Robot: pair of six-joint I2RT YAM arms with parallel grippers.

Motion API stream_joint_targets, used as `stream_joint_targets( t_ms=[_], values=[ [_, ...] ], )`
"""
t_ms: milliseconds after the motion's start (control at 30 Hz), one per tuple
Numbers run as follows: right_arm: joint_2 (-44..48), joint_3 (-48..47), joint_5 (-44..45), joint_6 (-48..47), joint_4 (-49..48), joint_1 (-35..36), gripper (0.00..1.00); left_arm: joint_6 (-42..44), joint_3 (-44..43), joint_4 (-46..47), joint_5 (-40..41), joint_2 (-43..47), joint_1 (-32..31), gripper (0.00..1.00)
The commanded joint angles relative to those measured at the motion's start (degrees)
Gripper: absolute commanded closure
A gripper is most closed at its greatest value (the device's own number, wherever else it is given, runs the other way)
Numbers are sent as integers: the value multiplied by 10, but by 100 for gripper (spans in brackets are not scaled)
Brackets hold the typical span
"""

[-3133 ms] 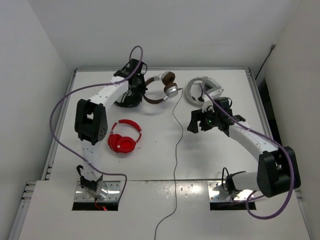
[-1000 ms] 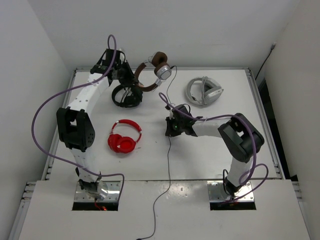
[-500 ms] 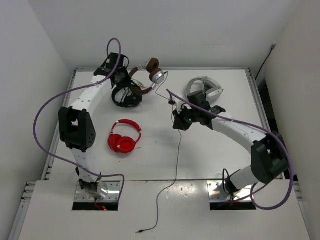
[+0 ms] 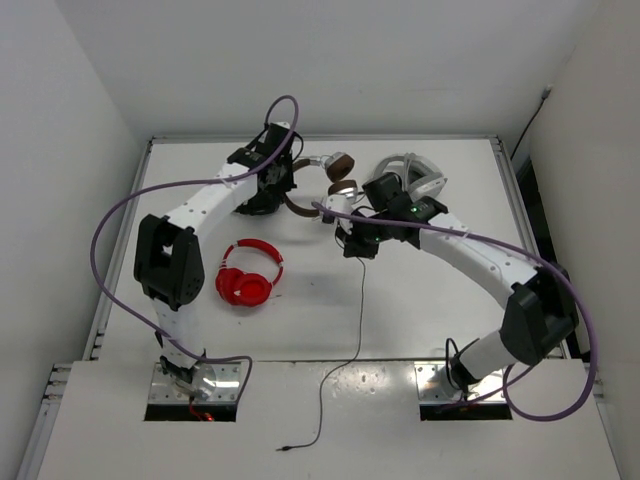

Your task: Wrap the headphones

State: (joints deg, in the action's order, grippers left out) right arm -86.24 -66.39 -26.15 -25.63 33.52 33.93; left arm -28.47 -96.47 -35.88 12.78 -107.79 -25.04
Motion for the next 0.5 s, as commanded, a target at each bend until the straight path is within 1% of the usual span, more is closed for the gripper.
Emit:
stream_joint_targets(
  t_ms=[0, 167, 300, 467],
  values=[
    [-9, -27, -7, -42, 27, 17, 100, 3, -6, 26, 30, 21, 0, 100],
    [-14, -27, -12, -42, 34, 52, 100, 3, -12, 26, 40, 10, -19, 100],
    [-27, -27, -22, -42, 34, 63, 100, 3, -18, 26, 45, 5, -32, 100],
    [-46, -55, -29, -42, 34, 68, 100, 10, -23, 20, 45, -1, -38, 100]
  ],
)
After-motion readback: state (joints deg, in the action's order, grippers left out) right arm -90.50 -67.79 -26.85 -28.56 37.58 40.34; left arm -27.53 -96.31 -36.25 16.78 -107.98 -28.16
